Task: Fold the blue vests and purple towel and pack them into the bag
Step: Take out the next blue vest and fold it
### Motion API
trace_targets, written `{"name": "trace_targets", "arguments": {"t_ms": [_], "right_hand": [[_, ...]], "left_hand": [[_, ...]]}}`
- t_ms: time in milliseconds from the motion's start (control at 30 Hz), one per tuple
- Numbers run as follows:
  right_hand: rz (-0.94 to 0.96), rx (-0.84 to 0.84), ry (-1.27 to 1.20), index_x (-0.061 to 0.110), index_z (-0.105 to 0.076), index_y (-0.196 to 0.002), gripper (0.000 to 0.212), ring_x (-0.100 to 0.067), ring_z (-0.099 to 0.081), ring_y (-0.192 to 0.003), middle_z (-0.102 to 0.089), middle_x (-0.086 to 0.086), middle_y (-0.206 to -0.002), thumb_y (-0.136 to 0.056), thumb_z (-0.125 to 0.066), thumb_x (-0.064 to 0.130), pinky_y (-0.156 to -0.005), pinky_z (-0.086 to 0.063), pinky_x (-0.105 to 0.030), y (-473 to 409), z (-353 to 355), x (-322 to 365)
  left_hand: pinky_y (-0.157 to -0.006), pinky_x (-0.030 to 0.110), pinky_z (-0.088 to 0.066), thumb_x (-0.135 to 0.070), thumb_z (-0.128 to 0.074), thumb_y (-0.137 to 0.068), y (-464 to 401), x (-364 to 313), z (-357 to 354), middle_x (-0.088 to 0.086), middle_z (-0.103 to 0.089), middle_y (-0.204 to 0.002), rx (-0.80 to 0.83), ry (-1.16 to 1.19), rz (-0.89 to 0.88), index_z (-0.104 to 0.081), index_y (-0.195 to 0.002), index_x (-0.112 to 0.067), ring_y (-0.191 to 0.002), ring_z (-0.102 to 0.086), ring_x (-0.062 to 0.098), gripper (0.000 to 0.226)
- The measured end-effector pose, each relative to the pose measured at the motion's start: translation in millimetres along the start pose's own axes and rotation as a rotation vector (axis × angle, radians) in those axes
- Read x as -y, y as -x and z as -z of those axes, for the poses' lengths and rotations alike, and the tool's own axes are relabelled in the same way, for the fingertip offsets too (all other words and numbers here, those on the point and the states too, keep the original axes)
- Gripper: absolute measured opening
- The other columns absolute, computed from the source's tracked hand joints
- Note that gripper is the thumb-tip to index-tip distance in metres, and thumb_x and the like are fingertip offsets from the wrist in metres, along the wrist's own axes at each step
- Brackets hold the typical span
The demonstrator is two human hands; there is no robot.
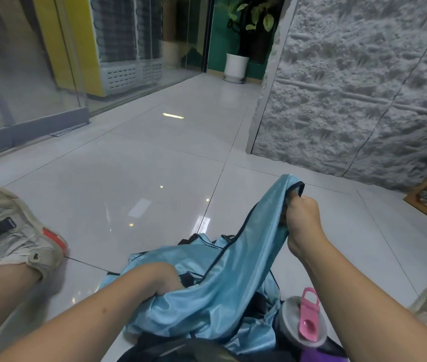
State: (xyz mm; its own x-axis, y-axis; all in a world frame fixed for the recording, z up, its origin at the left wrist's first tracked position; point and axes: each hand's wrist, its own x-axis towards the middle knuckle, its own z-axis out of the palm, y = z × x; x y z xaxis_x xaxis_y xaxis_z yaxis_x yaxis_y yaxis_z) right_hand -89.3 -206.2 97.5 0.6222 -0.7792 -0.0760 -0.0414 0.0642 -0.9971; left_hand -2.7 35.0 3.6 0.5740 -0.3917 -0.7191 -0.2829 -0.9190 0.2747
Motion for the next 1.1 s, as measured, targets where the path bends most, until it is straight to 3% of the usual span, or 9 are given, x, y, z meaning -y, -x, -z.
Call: {"name": "trace_targets", "arguments": {"t_ms": [100, 200, 400, 500, 600, 700, 867, 1033, 1100], "right_hand": [[-0.035, 0.009, -0.027, 0.012, -0.056, -0.084, 0.040, -0.024, -0.051, -0.070, -0.055, -0.011, -0.077, -0.105, -0.051, 0.045, -0.069, -0.041, -0.037, 3, -2, 3], [-0.081, 0.064, -0.087, 0.017, -0.059, -0.083, 0.037, -0.022, -0.054, -0.070, -0.058, -0.003, -0.075, -0.107, -0.046, 0.042, -0.074, -0.043, -0.037, 7, -2, 6], [-0.019, 0.038, -0.007, 0.020, -0.059, -0.109, 0.033, -0.023, -0.056, -0.085, -0.063, 0.000, -0.094, -0.100, -0.046, 0.048, -0.081, -0.044, -0.037, 8, -1, 13], [-0.009, -0.042, 0.060, 0.004, -0.054, -0.106, 0.061, -0.023, -0.049, -0.085, -0.057, -0.005, -0.094, -0.084, -0.052, 0.061, -0.078, -0.039, -0.041, 3, 2, 15], [-0.076, -0.009, 0.018, 0.017, -0.058, -0.094, 0.045, -0.026, -0.047, -0.083, -0.056, -0.006, -0.089, -0.081, -0.055, 0.060, -0.078, -0.040, -0.042, 2, 2, 21], [-0.130, 0.071, -0.065, 0.019, -0.065, -0.091, 0.039, -0.028, -0.062, -0.077, -0.069, -0.005, -0.087, -0.091, -0.057, 0.057, -0.076, -0.055, -0.039, 4, 2, 24], [-0.137, 0.194, -0.218, 0.025, -0.070, -0.100, 0.041, -0.024, -0.071, -0.082, -0.076, -0.003, -0.092, -0.102, -0.049, 0.060, -0.075, -0.057, -0.039, 5, 3, 36], [-0.165, 0.324, -0.343, 0.020, -0.070, -0.111, 0.039, -0.030, -0.072, -0.094, -0.075, -0.009, -0.105, -0.101, -0.055, 0.054, -0.095, -0.058, -0.049, 12, 4, 44], [-0.189, 0.350, -0.381, 0.019, -0.069, -0.112, 0.034, -0.029, -0.070, -0.096, -0.072, -0.010, -0.106, -0.099, -0.060, 0.049, -0.098, -0.055, -0.049, 12, 6, 44]], "left_hand": [[-0.079, 0.028, -0.048, -0.063, -0.050, -0.079, 1, 1, 6, 0.006, -0.071, -0.104, -0.051, 0.283, -0.123, -0.074, -0.098, -0.017, -0.083, -0.056, 0.018, 0.055], [-0.060, 0.022, -0.045, -0.043, -0.075, -0.084, -3, 5, 9, -0.001, -0.066, -0.066, -0.215, 0.642, -0.273, -0.077, -0.075, -0.013, -0.057, -0.056, 0.013, 0.031], [-0.057, 0.024, -0.049, -0.030, -0.085, -0.082, 9, 5, 34, 0.002, -0.072, -0.069, -0.576, 0.645, -0.239, -0.076, -0.077, -0.008, -0.063, -0.064, 0.017, 0.024], [-0.056, 0.027, -0.039, -0.028, -0.077, -0.091, 16, 3, 46, 0.001, -0.061, -0.060, -0.713, 0.877, -0.303, -0.069, -0.075, -0.005, -0.053, -0.052, 0.018, 0.029], [-0.064, 0.033, -0.040, -0.028, -0.070, -0.097, 24, 2, 57, 0.003, -0.063, -0.069, -0.725, 1.177, -0.443, -0.067, -0.077, -0.012, -0.064, -0.053, 0.022, 0.026], [-0.061, 0.031, -0.047, -0.022, -0.061, -0.104, 39, -7, 67, 0.002, -0.066, -0.073, -0.611, 1.489, -0.606, -0.065, -0.087, -0.013, -0.064, -0.058, 0.020, 0.020], [-0.094, 0.036, -0.052, -0.011, -0.064, -0.090, 61, -5, 85, 0.008, -0.064, -0.085, -0.160, 2.060, -0.858, -0.062, -0.083, -0.010, -0.079, -0.065, 0.023, 0.007], [-0.098, 0.051, -0.051, -0.023, -0.068, -0.094, 61, -12, 78, 0.027, -0.072, -0.114, 0.205, 1.981, -0.427, -0.071, -0.111, 0.008, -0.106, -0.071, 0.037, 0.035], [-0.091, 0.050, -0.052, -0.015, -0.069, -0.088, 60, -14, 68, 0.024, -0.074, -0.100, 0.267, 1.802, -0.367, -0.073, -0.099, 0.007, -0.088, -0.074, 0.035, 0.025]]}}
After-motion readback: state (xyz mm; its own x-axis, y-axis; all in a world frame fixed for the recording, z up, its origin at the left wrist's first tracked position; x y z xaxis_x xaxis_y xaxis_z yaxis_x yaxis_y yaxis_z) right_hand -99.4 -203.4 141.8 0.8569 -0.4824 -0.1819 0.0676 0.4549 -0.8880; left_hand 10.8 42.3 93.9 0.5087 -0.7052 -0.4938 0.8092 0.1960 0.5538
